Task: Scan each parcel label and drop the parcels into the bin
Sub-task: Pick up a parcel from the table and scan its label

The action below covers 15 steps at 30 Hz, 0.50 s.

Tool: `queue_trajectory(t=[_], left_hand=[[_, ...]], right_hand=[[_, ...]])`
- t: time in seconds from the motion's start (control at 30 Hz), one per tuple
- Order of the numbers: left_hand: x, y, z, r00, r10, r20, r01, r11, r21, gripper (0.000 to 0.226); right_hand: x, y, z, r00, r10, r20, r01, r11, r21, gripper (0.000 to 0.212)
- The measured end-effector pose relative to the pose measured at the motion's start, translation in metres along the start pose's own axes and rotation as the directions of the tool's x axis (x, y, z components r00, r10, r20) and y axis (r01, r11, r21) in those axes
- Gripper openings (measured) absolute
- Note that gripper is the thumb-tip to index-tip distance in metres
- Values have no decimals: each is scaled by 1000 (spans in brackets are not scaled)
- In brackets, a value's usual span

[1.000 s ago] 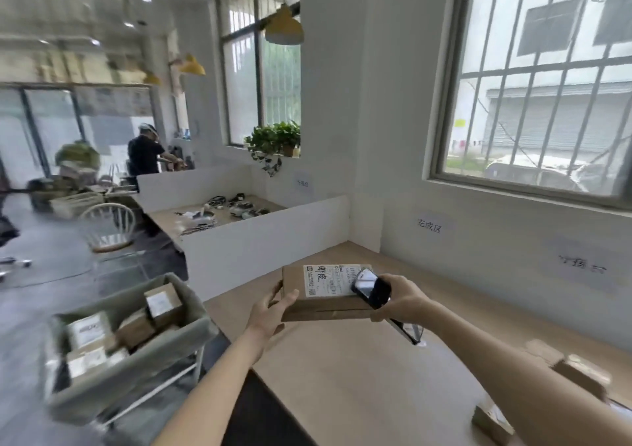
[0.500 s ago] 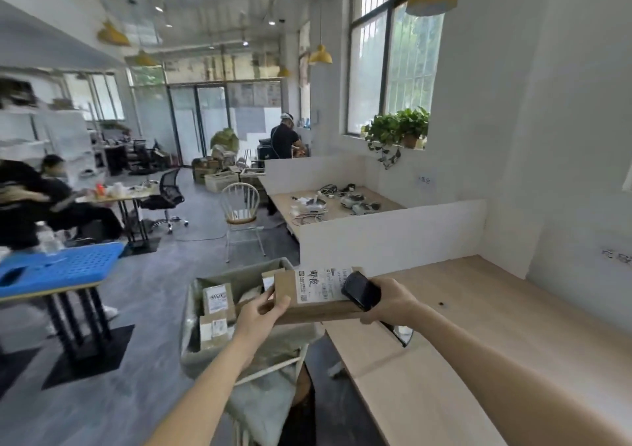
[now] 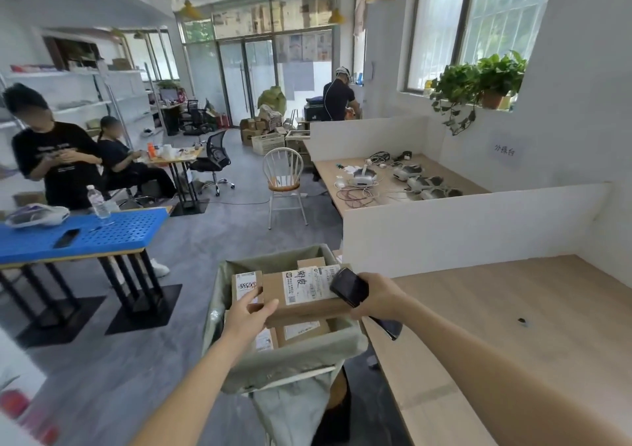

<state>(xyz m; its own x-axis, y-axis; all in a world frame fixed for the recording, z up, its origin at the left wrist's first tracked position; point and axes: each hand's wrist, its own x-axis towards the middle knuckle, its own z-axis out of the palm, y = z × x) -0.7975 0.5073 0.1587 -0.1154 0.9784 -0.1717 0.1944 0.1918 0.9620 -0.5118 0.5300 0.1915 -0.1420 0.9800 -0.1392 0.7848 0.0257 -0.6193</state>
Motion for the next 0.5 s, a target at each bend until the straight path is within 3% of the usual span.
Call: queue_trajectory(t=[0.23,0.5], left_hand=[[60,-36,-4,998,-65,-26,67,991,116,76],[125,-89,5,989,-147,-25,149,961,231,73]], right_hand=[[68,22,33,993,57,101,-57,998,-8,72],[140,54,81,972,120,204,-108,992,-69,61]])
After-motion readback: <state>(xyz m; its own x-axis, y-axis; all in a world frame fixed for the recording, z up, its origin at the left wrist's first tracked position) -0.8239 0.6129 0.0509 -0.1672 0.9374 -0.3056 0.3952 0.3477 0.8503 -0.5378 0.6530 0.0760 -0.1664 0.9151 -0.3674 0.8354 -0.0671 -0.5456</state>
